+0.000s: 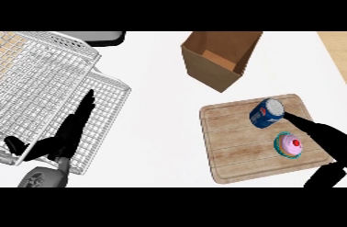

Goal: Pick the cupcake from the cutting board and place it in the cardboard box

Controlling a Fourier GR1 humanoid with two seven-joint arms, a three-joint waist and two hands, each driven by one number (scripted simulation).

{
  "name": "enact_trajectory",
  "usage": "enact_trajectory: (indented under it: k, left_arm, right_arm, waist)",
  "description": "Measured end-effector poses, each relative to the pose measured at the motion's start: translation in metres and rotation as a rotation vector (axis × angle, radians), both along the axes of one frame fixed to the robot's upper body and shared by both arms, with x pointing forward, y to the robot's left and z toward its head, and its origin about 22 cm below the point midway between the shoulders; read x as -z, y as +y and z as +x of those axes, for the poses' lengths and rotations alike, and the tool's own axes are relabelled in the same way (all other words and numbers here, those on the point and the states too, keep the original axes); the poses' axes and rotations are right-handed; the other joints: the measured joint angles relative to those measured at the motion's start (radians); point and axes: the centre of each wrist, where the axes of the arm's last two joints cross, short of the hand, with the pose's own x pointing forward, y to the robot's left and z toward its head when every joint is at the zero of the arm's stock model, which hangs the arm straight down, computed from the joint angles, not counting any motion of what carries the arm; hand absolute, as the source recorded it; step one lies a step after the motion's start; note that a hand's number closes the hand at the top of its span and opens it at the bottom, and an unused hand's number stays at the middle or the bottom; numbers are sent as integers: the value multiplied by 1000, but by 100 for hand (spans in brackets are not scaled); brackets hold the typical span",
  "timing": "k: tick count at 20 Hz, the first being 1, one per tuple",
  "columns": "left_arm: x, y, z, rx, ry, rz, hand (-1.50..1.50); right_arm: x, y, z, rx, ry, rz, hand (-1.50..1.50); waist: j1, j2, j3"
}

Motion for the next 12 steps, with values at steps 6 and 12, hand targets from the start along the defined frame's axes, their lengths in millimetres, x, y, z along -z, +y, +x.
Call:
enact_trajectory:
  k: [6,12]
  left_arm:
    - [0,-1,1,20,-3,4,0]
    - [0,-2,2,31,-10,10,0]
  right_arm:
    - [6,10,5,35,-23,-45,150]
    - [8,17,14,64,-165,-106,150]
  waist:
    - [3,0,0]
    - [7,1,0]
